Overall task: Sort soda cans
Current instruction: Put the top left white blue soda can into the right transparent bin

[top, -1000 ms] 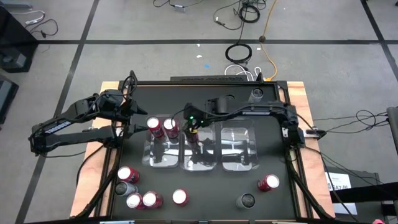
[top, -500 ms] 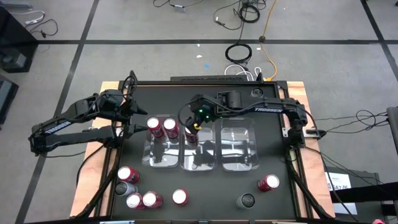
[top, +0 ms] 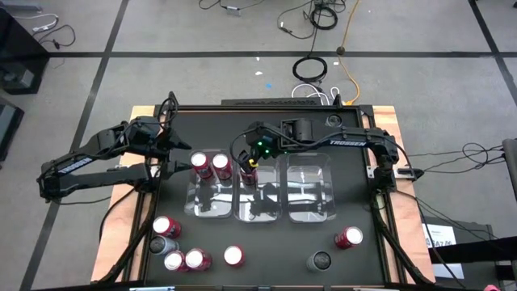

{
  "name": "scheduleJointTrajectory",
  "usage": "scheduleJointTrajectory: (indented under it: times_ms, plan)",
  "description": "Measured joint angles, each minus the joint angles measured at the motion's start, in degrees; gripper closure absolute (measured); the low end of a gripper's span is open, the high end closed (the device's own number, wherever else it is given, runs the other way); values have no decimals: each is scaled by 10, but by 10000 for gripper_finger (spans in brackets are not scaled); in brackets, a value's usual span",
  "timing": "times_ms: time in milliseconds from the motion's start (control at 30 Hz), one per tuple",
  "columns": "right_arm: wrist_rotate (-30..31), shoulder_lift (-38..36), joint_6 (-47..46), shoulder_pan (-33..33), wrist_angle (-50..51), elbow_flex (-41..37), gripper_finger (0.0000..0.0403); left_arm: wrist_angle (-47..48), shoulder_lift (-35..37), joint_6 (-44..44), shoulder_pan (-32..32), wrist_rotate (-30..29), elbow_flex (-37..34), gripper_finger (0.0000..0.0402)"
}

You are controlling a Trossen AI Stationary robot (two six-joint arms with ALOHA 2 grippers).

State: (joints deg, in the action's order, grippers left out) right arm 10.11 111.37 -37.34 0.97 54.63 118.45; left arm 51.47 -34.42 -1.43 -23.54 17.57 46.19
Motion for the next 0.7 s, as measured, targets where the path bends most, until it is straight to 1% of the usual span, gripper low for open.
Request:
scheduleJointTrajectory:
  times_ms: [100, 233, 367, 467, 567, 700]
  plan:
    - [0, 0, -21, -1, 5, 0, 53, 0, 0, -28, 0, 0, 0, 17]
    - [1, 0, -43, 1, 24, 0, 53, 0, 0, -32, 0, -1, 0, 17]
    - [9, -1, -70, 8, 97, 0, 53, -6, 0, -40, 0, -1, 0, 17]
    - [28, -3, -93, 10, 167, 0, 53, -17, 0, -43, 0, -3, 0, 17]
    - [46, -3, -102, 9, 225, 0, 53, -29, -1, -43, 0, -16, 0, 17]
    - [65, -3, -114, 9, 278, 0, 53, -35, -10, -57, 0, -34, 0, 17]
